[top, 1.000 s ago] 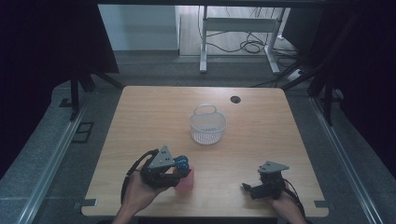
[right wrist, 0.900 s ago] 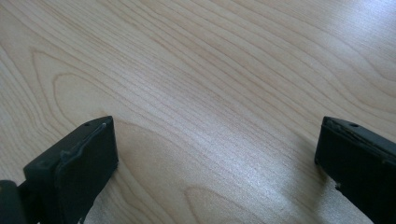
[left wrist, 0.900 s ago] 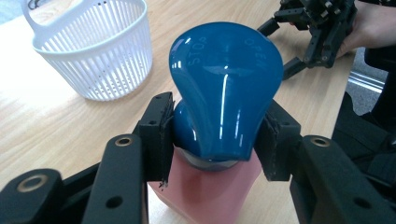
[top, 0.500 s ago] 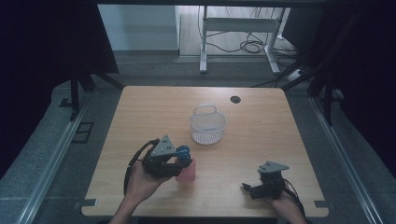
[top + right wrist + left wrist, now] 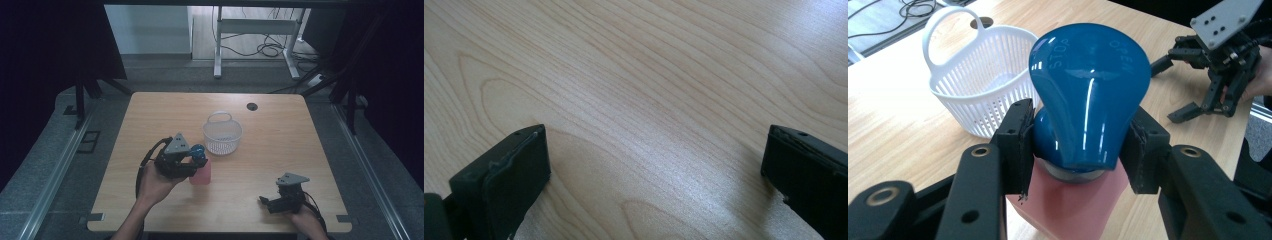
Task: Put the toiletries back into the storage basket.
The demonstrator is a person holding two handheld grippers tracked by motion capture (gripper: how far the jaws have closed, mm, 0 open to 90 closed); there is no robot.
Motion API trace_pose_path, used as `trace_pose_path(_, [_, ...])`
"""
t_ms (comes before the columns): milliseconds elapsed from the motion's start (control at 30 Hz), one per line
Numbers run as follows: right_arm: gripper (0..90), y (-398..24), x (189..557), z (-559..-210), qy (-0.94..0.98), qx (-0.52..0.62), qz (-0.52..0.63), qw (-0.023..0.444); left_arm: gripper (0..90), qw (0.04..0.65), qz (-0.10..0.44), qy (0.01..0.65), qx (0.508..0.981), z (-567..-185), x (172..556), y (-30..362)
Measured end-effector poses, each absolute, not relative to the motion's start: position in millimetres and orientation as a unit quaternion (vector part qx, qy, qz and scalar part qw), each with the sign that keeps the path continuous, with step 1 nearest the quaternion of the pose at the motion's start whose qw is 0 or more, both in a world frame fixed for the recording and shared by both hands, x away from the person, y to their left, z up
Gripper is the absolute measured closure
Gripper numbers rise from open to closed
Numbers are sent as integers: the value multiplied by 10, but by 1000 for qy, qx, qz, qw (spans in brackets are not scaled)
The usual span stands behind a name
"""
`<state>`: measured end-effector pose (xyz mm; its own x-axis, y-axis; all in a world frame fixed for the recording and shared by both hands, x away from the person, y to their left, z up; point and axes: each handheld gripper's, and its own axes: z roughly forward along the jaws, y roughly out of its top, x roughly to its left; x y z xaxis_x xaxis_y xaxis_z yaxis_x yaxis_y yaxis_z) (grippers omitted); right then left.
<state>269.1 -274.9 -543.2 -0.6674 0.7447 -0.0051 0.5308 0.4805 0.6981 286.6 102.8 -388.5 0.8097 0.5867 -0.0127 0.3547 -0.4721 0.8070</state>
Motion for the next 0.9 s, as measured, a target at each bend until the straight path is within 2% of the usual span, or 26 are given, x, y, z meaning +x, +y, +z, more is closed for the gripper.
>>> trace_pose_path(900, [0, -2750, 2692, -5431, 847, 376, 342, 156, 527, 434, 150, 279, 843, -3662, 3185, 820])
